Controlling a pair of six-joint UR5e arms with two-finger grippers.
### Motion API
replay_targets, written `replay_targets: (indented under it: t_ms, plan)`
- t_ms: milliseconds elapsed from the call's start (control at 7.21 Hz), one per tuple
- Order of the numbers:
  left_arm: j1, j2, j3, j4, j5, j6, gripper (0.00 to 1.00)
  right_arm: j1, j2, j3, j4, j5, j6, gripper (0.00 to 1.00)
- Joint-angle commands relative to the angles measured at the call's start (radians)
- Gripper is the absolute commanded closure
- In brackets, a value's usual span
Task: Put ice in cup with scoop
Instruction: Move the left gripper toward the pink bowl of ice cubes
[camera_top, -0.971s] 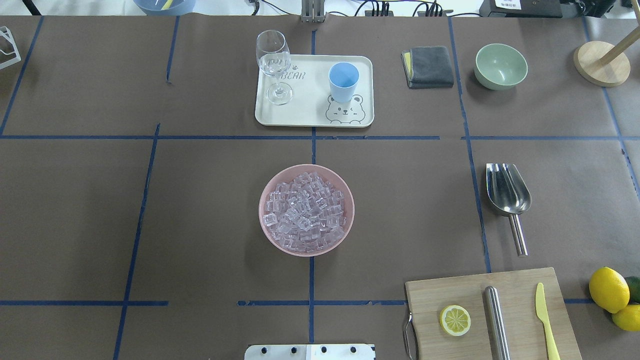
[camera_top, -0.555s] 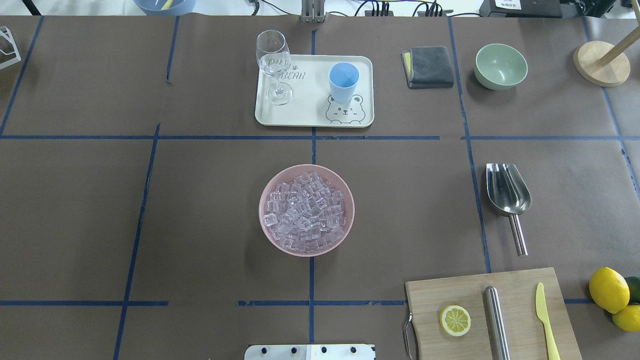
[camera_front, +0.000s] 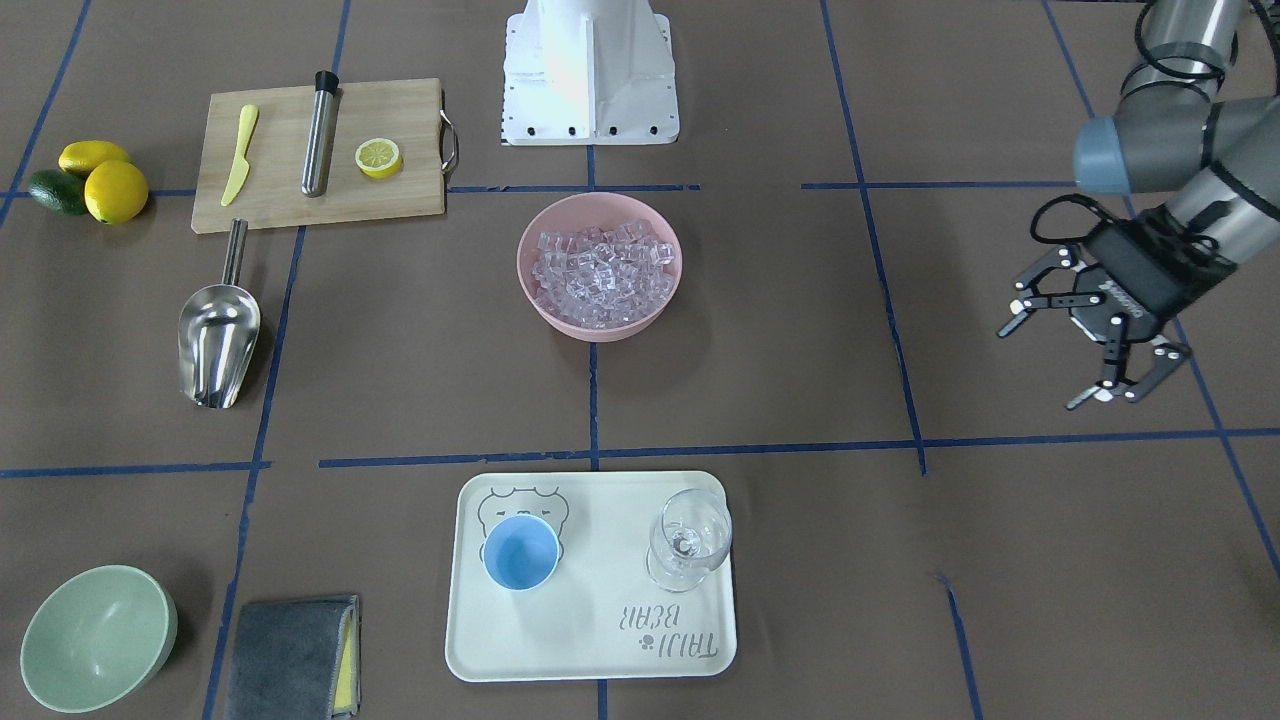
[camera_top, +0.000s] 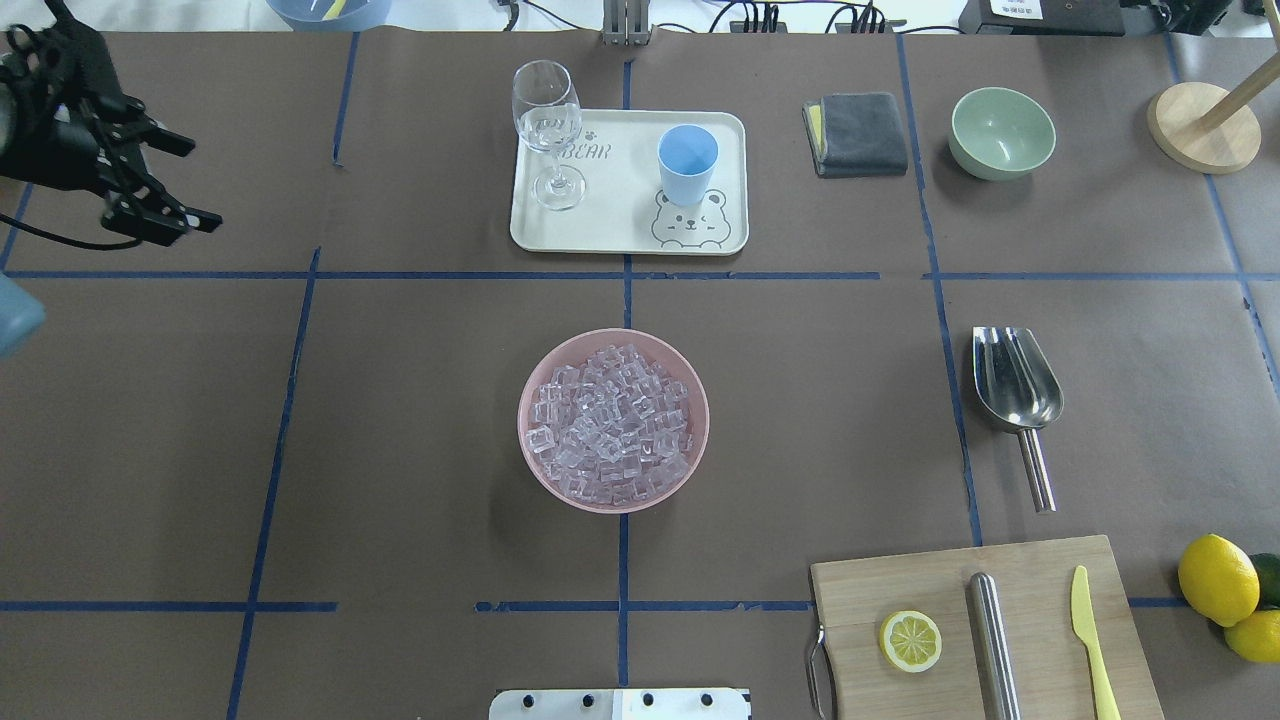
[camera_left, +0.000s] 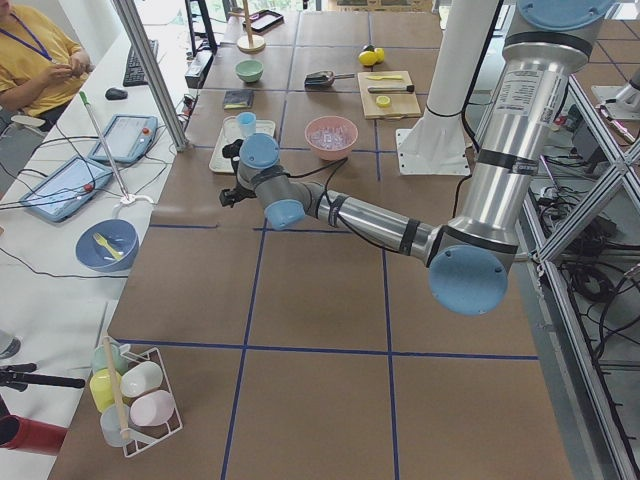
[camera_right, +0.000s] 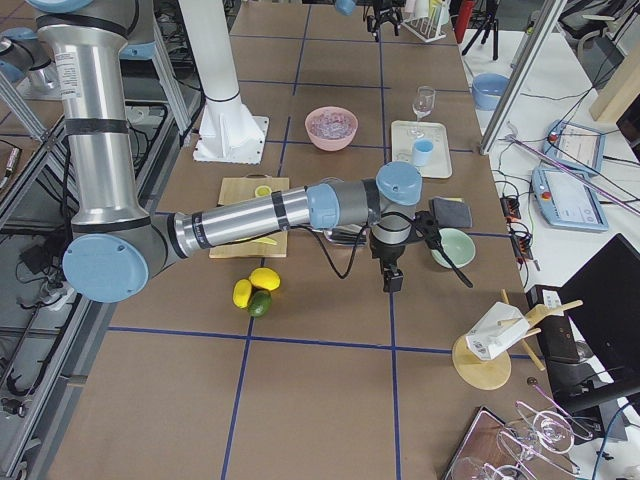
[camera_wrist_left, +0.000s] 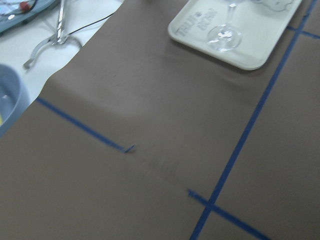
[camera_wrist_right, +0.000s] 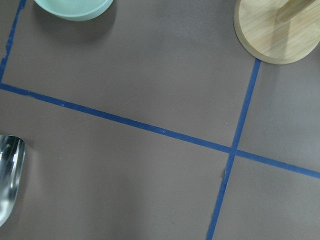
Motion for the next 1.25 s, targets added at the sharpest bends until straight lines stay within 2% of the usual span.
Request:
replay_targets:
  t_ms: [0, 416, 555, 693, 832, 1109]
  plan:
    - [0.153, -0.040, 0.011, -0.050, 0.014, -0.049, 0.00, -0.032, -0.005, 0.031, 0.001, 0.012, 0.001, 0.00]
    - [0.350, -0.087, 0.103, -0.240, 0.034, 0.025, 0.00, -0.107, -0.008, 0.080, 0.002, 0.010, 0.077, 0.00]
    - [0.414, -0.103, 0.128, -0.297, 0.119, 0.025, 0.00, -0.150, -0.014, 0.118, 0.002, 0.010, 0.156, 0.00]
    - [0.465, -0.126, 0.143, -0.296, 0.157, 0.025, 0.00, -0.184, -0.016, 0.147, 0.002, 0.010, 0.219, 0.00]
    - [0.476, -0.165, 0.177, -0.297, 0.159, 0.023, 0.00, -0.227, -0.036, 0.180, 0.002, 0.004, 0.299, 0.00]
    - [0.504, -0.174, 0.180, -0.299, 0.160, 0.015, 0.00, -0.275, -0.045, 0.220, 0.002, 0.002, 0.387, 0.00]
